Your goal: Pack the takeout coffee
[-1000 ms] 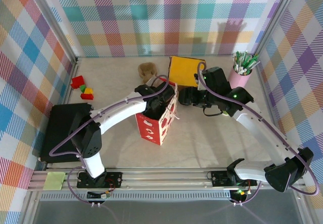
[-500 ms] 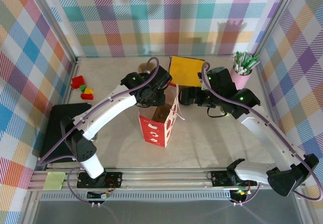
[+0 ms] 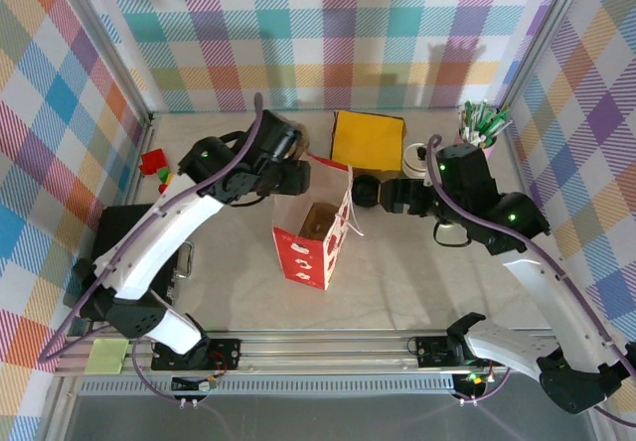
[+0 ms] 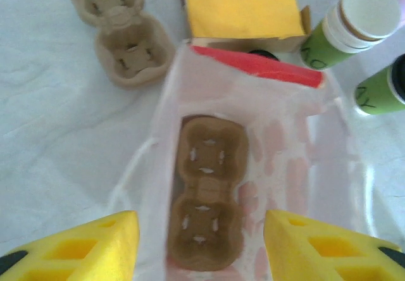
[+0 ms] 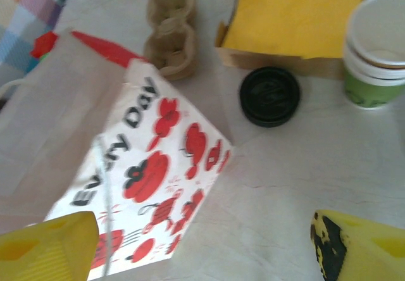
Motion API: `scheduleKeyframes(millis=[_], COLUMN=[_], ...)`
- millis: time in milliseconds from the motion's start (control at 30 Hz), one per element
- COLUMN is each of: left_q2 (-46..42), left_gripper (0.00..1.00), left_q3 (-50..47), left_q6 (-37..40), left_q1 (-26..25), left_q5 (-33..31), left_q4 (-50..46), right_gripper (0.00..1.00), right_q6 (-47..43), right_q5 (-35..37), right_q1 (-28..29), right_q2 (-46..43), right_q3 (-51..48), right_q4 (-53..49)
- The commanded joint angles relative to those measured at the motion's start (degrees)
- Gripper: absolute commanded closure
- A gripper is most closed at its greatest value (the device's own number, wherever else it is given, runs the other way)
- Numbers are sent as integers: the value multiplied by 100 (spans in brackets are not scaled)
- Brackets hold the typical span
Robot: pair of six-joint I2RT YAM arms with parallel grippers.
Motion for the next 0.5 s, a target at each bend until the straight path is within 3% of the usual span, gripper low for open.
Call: scheduleKeyframes(millis=[0, 100, 267, 467], left_q2=[-217, -349, -583, -691], left_gripper=[46, 47, 51, 64], left_q3=[-617, -1139, -2069, -2638], left_q6=[320, 164, -287, -1150], left_q1=[449, 707, 721, 628], left_q5=[251, 799, 1786, 1858], left_q4=[193, 357, 958, 1397], right_gripper=[12, 12, 12, 12], right_q6=[-129, -99, -198, -321], right_q5=[373, 162, -160, -188], right_q1=[-394, -957, -1788, -2379], right_q2=[-13, -73, -128, 39], right_q3=[-282, -535, -920, -1138], right_q4=[-407, -518, -589, -469])
